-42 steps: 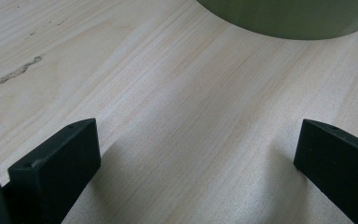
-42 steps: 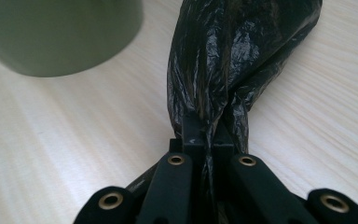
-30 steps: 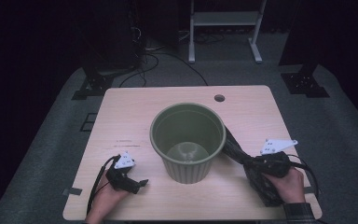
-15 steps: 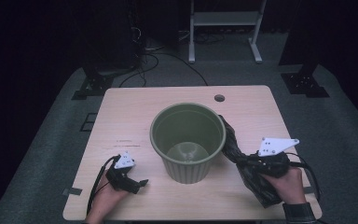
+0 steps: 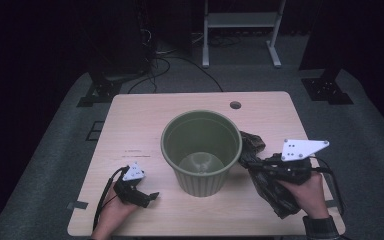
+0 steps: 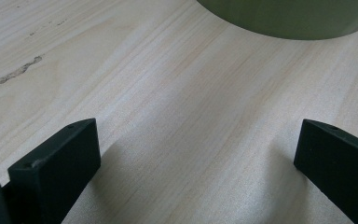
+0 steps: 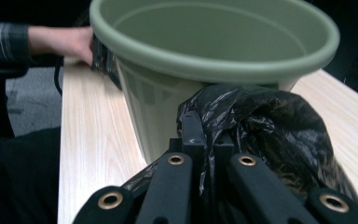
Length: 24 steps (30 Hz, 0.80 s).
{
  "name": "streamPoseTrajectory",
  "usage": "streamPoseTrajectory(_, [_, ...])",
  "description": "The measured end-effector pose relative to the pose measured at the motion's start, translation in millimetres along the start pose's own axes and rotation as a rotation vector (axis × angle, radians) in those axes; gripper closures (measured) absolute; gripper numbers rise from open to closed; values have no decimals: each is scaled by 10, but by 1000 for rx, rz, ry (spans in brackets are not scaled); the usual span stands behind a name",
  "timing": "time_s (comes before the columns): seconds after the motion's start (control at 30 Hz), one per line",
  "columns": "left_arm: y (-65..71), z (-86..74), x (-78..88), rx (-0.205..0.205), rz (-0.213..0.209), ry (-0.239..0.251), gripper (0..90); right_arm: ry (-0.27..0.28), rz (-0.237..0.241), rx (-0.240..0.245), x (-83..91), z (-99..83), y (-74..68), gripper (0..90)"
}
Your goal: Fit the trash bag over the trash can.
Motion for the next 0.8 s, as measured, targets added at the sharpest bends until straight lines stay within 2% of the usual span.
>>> streamPoseTrajectory(0.33, [0,0,0,0,0,0,0,65,46,18,18,152,16,893])
streamPoseTrajectory(0.53, [-1,0,0,-1,0,-1,0,100,83,35,50,321,25,892])
streamPoseTrajectory(0.8, [-1,0,1,-1,0,-1,0,122,128,65,29,583,55,893])
Point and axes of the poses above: each handheld gripper's, and its own axes: x roughly backward along the jaws, z roughly out of its top, y roughly to its right, the point moved 3 cm from there along -x, roughly forward along the jaws, and after that the axes turned 4 degrees about z, right-handed, at the moved point
